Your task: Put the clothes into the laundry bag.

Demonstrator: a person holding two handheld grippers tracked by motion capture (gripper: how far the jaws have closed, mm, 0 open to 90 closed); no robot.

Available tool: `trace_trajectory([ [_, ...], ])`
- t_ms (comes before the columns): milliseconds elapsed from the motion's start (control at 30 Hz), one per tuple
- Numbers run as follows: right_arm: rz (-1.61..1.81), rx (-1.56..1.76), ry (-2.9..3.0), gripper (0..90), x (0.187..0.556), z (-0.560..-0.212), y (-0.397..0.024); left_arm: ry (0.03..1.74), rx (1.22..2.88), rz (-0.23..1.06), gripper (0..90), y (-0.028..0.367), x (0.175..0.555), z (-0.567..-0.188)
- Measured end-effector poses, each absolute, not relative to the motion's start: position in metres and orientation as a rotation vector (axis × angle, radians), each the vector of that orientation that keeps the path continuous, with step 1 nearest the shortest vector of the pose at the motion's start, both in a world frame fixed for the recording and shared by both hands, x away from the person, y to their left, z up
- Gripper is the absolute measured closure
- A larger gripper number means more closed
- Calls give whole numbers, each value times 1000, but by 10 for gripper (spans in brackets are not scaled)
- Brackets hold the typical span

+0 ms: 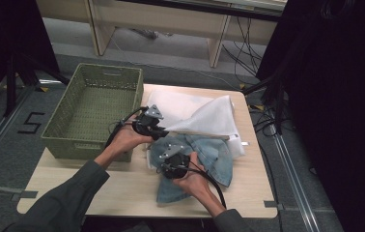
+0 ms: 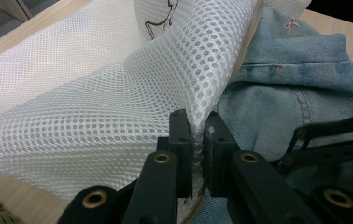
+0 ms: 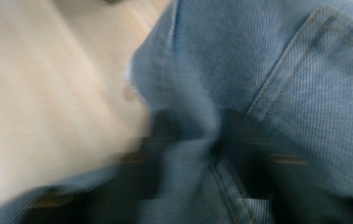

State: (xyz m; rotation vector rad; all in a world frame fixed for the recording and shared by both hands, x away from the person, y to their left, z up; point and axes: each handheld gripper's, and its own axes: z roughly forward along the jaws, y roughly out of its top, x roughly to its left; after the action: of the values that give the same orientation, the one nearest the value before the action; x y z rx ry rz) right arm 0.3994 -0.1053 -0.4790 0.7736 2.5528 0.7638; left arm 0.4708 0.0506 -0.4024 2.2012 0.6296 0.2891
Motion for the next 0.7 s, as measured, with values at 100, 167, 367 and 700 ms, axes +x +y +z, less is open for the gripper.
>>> trace_trajectory([
  [100, 794, 832, 2483, 834, 412, -472, -112, 627, 2194, 286, 831, 50, 470, -402],
  [167, 853, 874, 2392, 839, 419, -461, -119, 619, 2198, 286, 831, 49, 469, -402],
  [367, 995, 1083, 2271, 822, 451, -450, -142, 596, 2207, 294, 832, 45, 468, -401],
  [700, 1042, 1060, 2351, 442, 446, -456, -131, 610, 2200, 284, 820, 47, 472, -408],
])
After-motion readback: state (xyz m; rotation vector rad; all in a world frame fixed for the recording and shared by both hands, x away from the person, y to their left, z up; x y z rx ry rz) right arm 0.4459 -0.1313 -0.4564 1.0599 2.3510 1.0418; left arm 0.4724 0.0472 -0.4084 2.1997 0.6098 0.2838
